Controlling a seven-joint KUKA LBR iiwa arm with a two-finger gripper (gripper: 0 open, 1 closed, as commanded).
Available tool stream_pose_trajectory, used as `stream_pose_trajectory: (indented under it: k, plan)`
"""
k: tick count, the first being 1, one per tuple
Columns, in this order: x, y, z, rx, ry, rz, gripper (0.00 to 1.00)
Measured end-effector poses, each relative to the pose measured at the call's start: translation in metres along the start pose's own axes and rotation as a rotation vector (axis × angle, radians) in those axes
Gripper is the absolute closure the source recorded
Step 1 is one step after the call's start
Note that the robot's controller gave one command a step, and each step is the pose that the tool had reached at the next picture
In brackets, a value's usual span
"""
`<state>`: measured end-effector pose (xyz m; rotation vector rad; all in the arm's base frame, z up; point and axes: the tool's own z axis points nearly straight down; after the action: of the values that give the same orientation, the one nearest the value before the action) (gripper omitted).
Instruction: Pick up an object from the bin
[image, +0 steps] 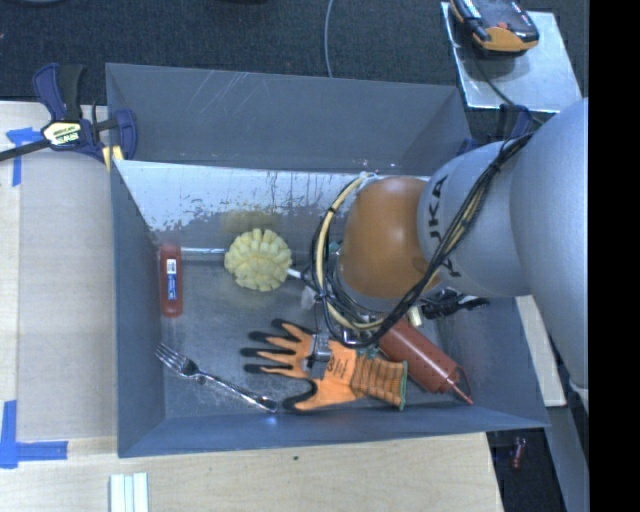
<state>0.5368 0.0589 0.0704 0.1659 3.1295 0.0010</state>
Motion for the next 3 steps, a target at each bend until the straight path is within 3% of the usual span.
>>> stream_pose_trajectory:
  k: [1,3]
  plan:
    - [0.002,0.000,-0.001,0.000,0.002,0.032,1.00]
    - [0.003,0.000,-0.022,0.000,0.005,0.033,1.00]
